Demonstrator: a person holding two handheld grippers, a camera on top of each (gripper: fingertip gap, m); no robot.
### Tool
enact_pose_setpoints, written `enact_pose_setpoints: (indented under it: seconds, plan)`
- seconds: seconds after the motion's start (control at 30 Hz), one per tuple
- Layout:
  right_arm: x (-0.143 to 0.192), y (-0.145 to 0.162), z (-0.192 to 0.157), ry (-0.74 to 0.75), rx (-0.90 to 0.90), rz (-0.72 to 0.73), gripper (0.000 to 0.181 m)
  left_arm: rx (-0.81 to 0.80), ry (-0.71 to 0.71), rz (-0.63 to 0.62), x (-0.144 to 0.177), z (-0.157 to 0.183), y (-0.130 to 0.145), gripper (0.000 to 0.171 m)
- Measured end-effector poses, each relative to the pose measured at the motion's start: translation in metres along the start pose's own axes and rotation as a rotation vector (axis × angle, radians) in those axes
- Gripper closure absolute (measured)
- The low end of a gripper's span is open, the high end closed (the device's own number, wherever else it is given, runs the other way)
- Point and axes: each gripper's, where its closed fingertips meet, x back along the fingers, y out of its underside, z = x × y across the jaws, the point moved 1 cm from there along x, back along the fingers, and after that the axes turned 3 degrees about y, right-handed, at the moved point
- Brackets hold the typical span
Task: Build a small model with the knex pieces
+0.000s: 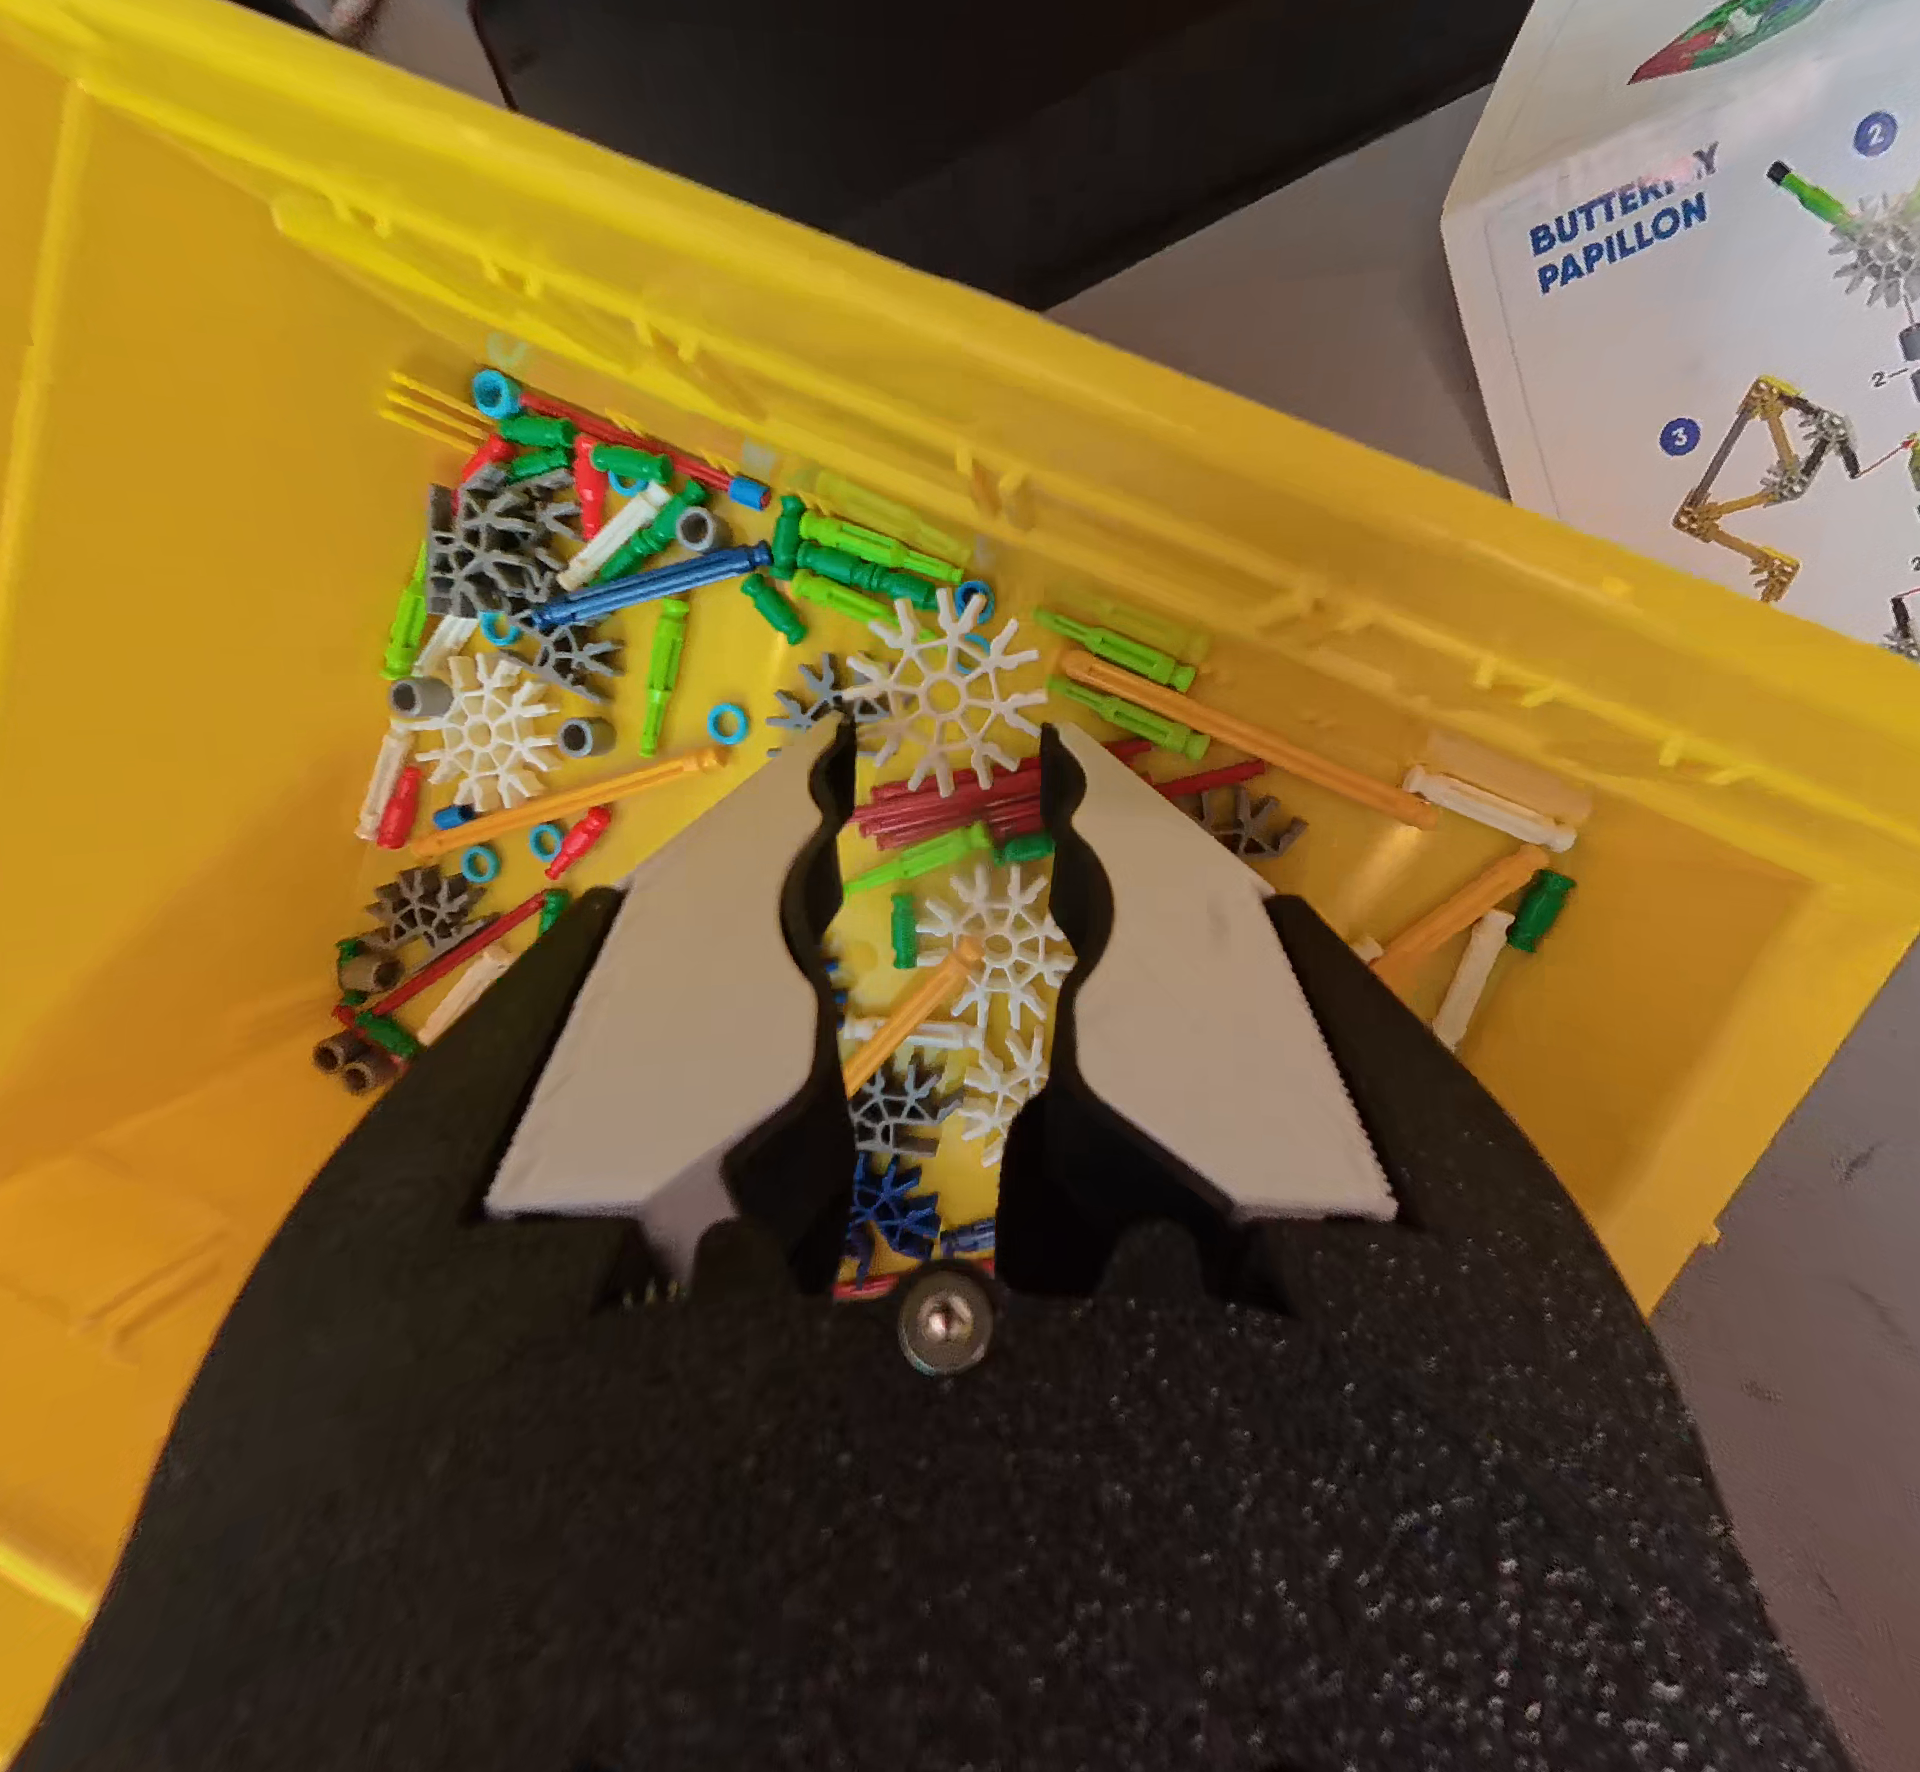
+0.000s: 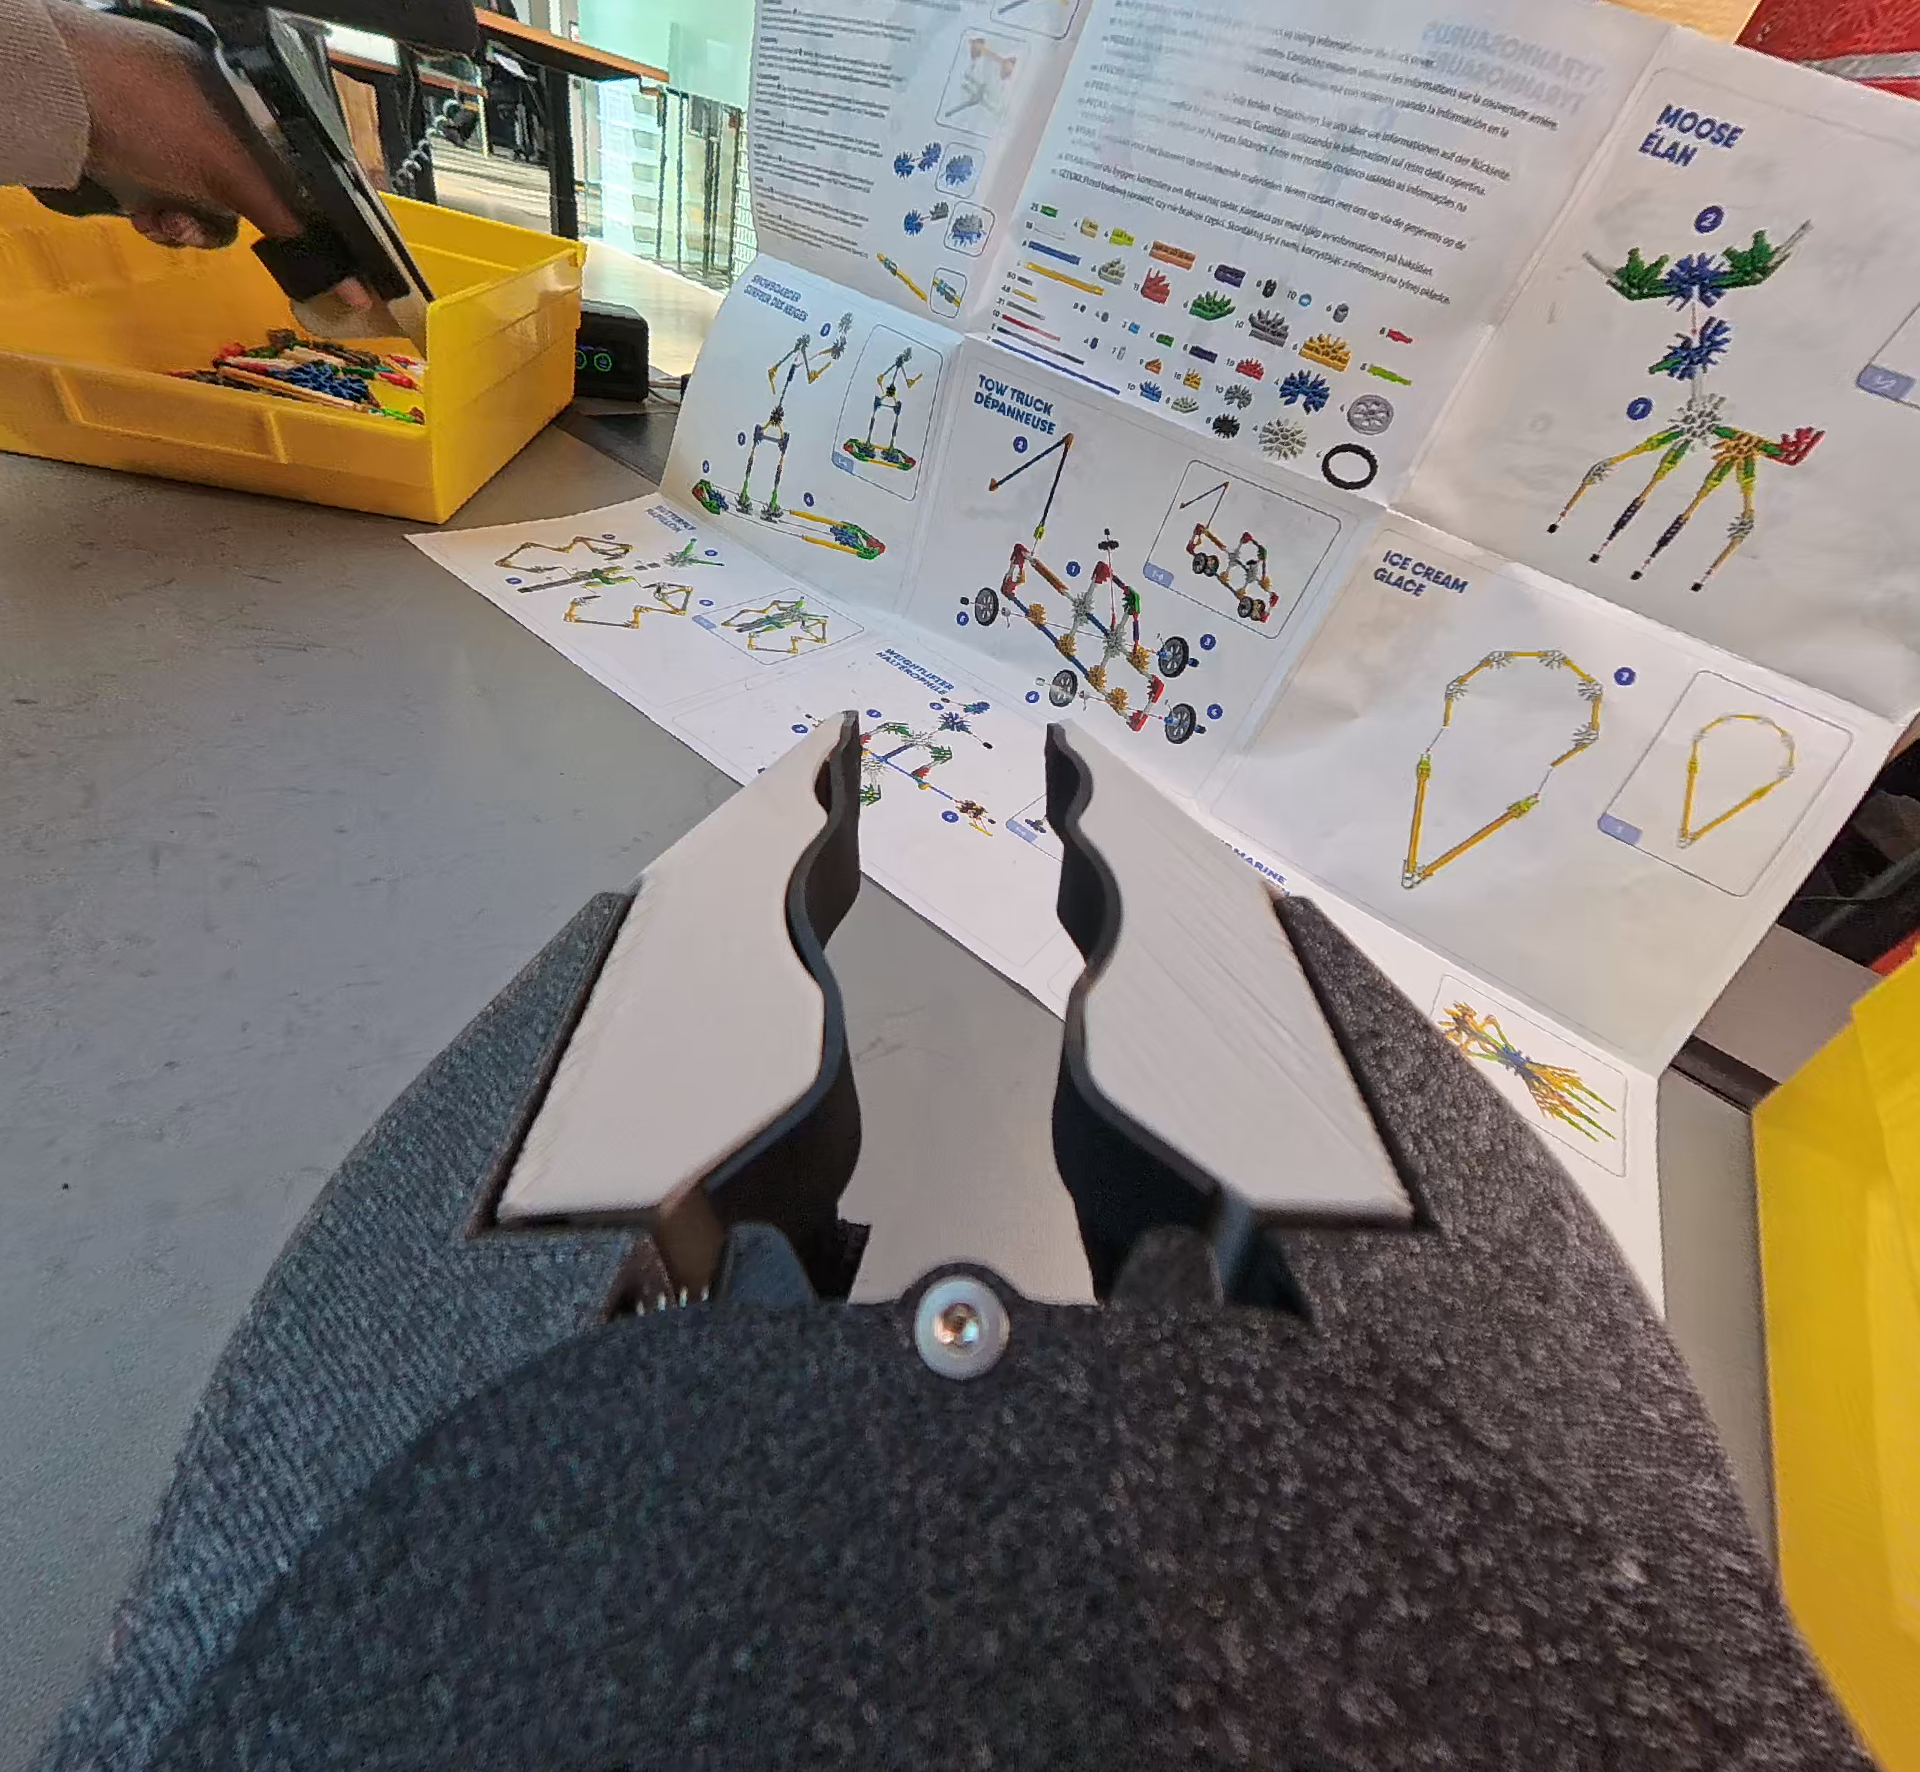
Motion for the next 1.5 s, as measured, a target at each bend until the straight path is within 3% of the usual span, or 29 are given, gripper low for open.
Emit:
enact_pose_setpoints:
  seconds: [0.17,0.23,0.33,0.53,0.63,0.73,0.97,1.1,1.37,1.5]
  plan:
    - [0.0,-0.002,0.001,0.001,-0.004,0.005,0.147,-0.095,-0.056,0.198,0.07,0.02,-0.024,0.137]
    - [0.001,-0.004,0.002,0.001,-0.012,0.01,0.147,-0.138,-0.025,0.262,0.098,0.051,-0.026,0.136]
    - [0.002,-0.005,0.006,0.015,-0.029,0.014,0.146,-0.259,0.094,0.314,0.119,0.128,-0.015,0.136]
    - [0.002,0.001,0.023,0.097,-0.096,-0.009,0.128,-0.528,0.376,0.285,0.09,0.301,0.045,0.136]
    - [0.004,0.001,0.032,0.146,-0.1,-0.004,0.121,-0.62,0.436,0.27,0.074,0.355,0.063,0.136]
    - [0.007,-0.001,0.041,0.193,-0.108,0.004,0.114,-0.663,0.49,0.265,0.069,0.387,0.069,0.136]
    - [0.011,-0.003,0.052,0.23,-0.122,0.019,0.11,-0.704,0.516,0.238,0.054,0.406,0.078,0.136]
    - [0.011,-0.003,0.053,0.233,-0.124,0.022,0.109,-0.667,0.538,0.295,0.065,0.401,0.07,0.133]
    - [0.011,-0.005,0.052,0.232,-0.125,0.029,0.109,-0.465,0.491,0.529,0.098,0.36,0.034,0.127]
    - [0.012,-0.007,0.053,0.236,-0.122,0.037,0.109,-0.296,0.353,0.741,0.107,0.325,0.016,0.116]
